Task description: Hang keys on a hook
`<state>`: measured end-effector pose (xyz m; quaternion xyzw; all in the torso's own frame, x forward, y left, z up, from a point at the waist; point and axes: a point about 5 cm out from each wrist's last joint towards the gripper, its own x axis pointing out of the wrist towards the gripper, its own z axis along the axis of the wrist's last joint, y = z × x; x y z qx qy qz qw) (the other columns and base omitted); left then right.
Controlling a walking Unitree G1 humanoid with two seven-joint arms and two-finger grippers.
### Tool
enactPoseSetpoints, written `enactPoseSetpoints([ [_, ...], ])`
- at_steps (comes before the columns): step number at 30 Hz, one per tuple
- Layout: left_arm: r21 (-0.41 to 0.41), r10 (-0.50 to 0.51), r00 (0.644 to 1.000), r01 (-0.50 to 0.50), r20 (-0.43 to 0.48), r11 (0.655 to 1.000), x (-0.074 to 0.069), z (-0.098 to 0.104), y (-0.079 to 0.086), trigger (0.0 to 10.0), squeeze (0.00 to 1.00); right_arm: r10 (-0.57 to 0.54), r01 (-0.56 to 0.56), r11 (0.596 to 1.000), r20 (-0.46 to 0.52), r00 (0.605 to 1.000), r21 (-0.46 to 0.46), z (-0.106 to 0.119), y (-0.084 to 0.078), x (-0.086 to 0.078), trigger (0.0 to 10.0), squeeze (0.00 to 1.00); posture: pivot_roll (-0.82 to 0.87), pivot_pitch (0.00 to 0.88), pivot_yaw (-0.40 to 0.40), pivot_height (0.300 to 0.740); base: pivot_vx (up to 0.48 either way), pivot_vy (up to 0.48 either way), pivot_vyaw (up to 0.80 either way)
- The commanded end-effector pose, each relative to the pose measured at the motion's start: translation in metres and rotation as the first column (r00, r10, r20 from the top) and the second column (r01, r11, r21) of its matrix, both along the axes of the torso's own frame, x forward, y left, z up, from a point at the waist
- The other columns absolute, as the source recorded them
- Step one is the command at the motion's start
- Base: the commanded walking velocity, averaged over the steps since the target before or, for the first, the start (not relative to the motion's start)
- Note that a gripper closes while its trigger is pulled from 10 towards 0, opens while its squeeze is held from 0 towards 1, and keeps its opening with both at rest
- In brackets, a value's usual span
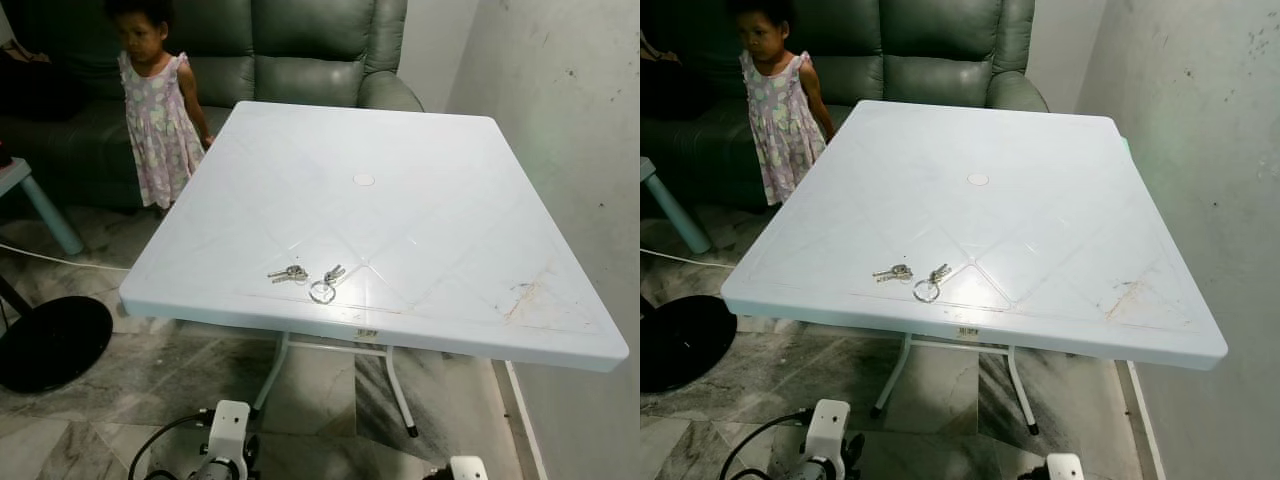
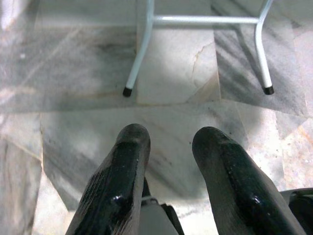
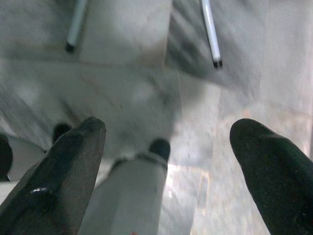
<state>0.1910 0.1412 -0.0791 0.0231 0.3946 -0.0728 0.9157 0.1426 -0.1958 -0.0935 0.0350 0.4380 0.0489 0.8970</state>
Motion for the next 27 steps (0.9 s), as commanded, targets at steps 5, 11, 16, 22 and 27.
enactPoseSetpoints([
  [5,0.017,-0.118,0.989,0.117,0.084,0.993,0.008,0.007,-0.004,10.0,0.0,0.087,-0.1,0.994,0.233,0.969,0.046,0.025,-0.001,0.04,10.0,0.0,0.11,0.0,-0.054,0.74,0.0,0.0,0.0],
  [11,-0.031,-0.187,0.932,0.207,0.309,0.978,0.017,0.028,0.015,10.0,0.0,0.171,-0.218,0.972,0.375,0.911,0.089,0.041,0.011,0.056,10.0,0.0,0.12,0.0,-0.059,0.74,0.0,0.0,0.0],
  [16,-0.013,-0.272,0.877,0.302,0.396,0.953,0.02,0.038,0.014,10.0,0.0,0.246,-0.323,0.941,0.458,0.854,0.097,0.048,0.02,0.054,10.0,0.0,0.12,0.0,-0.06,0.74,0.0,0.0,0.0],
  [22,0.018,-0.406,0.798,0.445,0.445,0.895,0.016,0.043,0.007,10.0,0.0,0.312,-0.433,0.894,0.53,0.789,0.118,0.056,0.026,0.047,10.0,0.0,0.12,0.0,-0.054,0.74,0.0,0.0,0.0],
  [27,0.046,-0.48,0.727,0.528,0.49,0.848,0.016,0.049,-0.003,10.0,0.0,0.332,-0.484,0.867,0.589,0.737,0.117,0.068,0.025,0.051,10.0,0.0,0.12,0.0,-0.049,0.74,0.0,0.0,0.0],
])
